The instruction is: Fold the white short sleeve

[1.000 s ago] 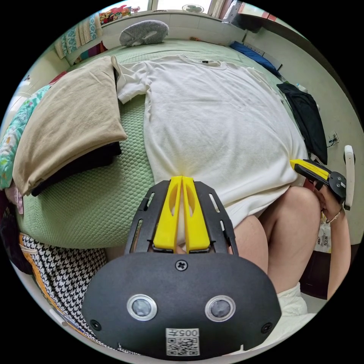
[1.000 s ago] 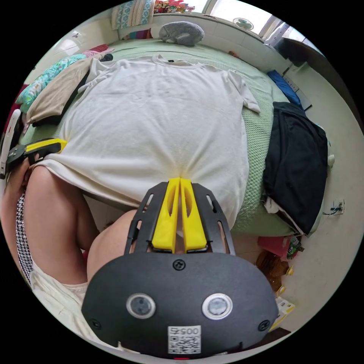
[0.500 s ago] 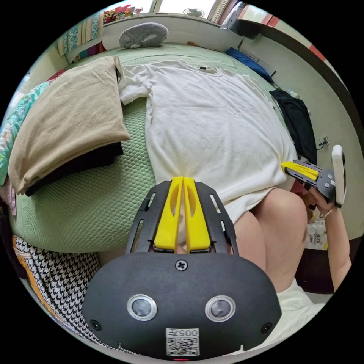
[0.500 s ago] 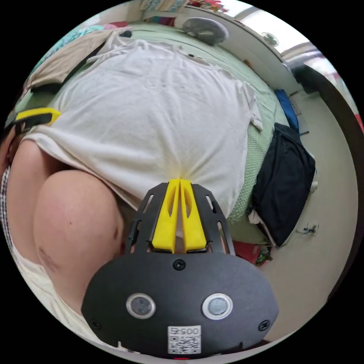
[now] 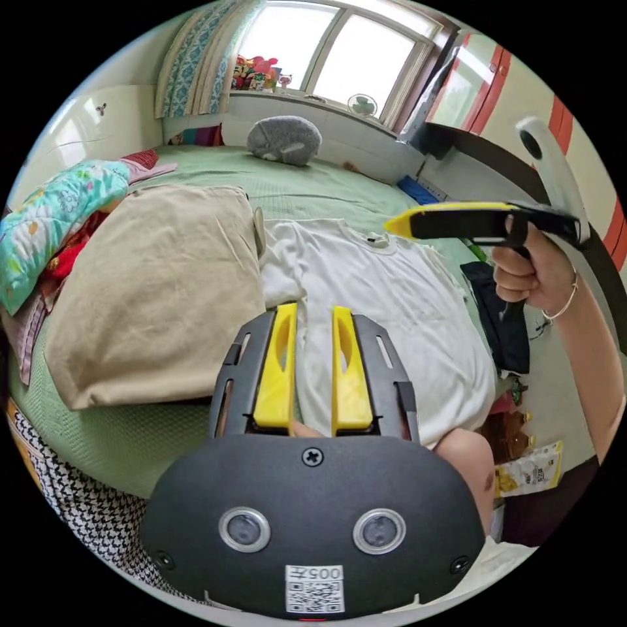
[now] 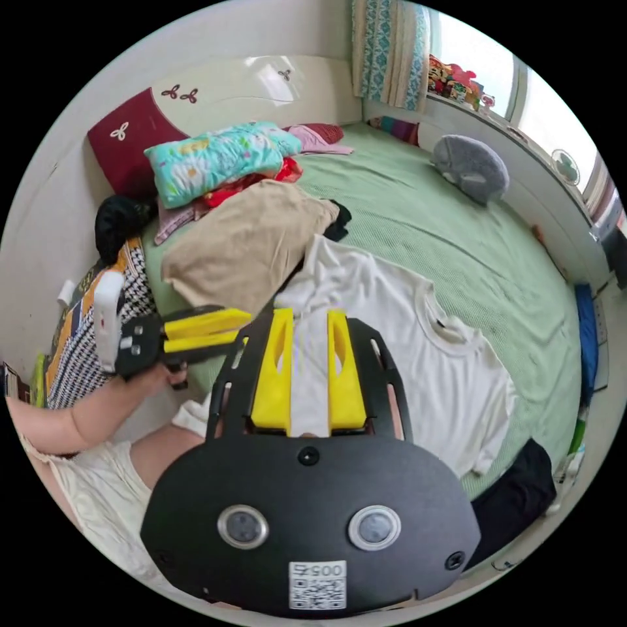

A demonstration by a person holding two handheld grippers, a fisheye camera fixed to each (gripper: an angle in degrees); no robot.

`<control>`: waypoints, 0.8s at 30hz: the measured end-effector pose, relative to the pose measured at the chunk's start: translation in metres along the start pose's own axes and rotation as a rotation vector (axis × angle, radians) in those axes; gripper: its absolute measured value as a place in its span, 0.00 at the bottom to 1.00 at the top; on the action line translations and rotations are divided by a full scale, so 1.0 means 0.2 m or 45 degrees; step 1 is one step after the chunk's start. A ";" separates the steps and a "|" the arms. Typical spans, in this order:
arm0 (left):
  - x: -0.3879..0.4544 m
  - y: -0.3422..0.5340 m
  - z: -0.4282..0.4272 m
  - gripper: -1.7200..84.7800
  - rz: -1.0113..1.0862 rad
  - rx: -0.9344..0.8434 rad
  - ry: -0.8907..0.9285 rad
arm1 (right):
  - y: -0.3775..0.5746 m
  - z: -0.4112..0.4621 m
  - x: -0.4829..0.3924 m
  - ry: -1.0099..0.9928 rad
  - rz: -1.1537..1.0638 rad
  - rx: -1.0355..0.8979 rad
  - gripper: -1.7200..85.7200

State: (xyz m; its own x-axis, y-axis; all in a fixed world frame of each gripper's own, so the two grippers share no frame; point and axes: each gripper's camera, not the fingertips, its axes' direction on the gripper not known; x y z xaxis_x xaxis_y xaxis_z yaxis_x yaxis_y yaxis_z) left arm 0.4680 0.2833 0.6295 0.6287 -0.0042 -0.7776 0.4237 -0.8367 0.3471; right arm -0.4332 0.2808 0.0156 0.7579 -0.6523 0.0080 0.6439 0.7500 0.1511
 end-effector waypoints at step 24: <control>-0.15 -0.20 0.17 0.05 -0.122 -0.065 -0.076 | -0.72 0.21 0.54 -0.198 0.268 0.041 0.01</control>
State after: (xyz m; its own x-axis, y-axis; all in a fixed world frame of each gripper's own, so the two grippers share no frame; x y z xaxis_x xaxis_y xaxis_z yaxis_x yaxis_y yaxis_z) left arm 0.4107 0.2982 0.6206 0.5444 0.0402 -0.8379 0.5135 -0.8058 0.2950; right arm -0.4486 0.0974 0.0363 0.8480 -0.4933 0.1937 0.4684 0.8687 0.1613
